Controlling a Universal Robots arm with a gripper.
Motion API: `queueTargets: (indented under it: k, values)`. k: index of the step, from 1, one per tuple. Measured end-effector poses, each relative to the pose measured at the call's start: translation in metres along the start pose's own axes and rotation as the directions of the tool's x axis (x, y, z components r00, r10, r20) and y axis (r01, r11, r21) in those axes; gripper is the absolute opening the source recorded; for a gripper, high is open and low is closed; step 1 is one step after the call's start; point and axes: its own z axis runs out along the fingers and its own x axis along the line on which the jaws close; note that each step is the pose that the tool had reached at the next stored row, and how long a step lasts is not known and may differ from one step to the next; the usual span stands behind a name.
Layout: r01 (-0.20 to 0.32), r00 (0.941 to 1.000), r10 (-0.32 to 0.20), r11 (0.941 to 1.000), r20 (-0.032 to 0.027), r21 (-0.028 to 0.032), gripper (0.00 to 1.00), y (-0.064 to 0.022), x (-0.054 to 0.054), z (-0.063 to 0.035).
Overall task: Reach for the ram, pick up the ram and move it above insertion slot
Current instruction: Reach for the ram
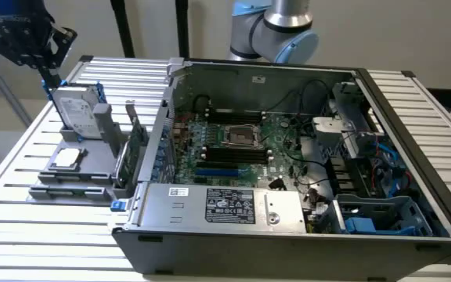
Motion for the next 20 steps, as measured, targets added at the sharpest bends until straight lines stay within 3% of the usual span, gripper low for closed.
queueTargets:
  k: [15, 20]
  values:
    - [0.0, 1.0, 0.0, 1.0, -0.0002, 0.0001, 0.11, -0.0011, 0.0, -0.0001]
    - [0.0, 1.0, 0.0, 1.0, 0.0, -0.0001, 0.11, -0.0147, 0.0, 0.0007]
